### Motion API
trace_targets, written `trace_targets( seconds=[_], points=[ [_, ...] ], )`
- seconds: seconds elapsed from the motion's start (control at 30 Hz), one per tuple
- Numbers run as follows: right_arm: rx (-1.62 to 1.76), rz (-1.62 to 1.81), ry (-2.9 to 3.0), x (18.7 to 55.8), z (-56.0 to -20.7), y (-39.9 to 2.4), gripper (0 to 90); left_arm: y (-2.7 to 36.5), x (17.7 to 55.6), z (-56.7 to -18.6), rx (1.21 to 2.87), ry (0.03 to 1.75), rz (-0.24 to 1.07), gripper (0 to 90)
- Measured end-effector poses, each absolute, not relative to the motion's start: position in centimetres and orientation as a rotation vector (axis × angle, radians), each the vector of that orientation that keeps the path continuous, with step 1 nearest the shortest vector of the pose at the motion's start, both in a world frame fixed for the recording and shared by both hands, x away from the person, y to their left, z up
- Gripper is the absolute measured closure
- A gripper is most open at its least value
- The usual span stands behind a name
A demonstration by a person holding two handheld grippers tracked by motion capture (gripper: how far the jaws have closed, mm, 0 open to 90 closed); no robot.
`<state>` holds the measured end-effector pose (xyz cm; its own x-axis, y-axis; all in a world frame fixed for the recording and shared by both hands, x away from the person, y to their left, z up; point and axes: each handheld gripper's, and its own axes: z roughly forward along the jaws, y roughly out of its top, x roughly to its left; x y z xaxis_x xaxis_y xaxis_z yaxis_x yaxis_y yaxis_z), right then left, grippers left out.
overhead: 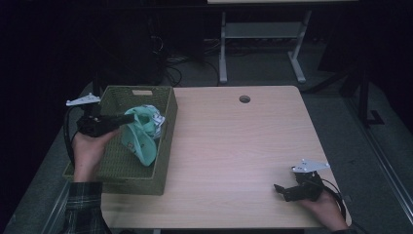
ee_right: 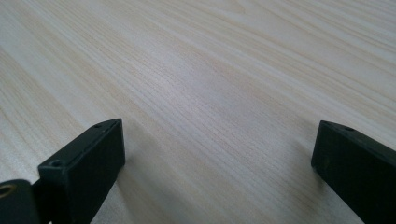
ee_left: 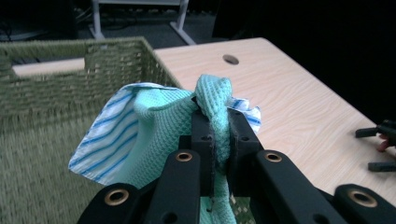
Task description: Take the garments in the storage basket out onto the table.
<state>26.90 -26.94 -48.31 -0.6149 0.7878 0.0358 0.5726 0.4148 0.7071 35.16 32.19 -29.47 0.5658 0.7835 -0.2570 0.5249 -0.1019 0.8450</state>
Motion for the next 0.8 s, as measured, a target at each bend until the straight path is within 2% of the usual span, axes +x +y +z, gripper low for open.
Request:
trace_targets(
  seconds=[0.8],
  points=[
    [1.179, 1.008, 2.372, 26.9, -48.3, -26.9, 2.3, 29.3, 35.7, -23.3, 1.745, 0.919, 0.311, 83.2]
  ],
)
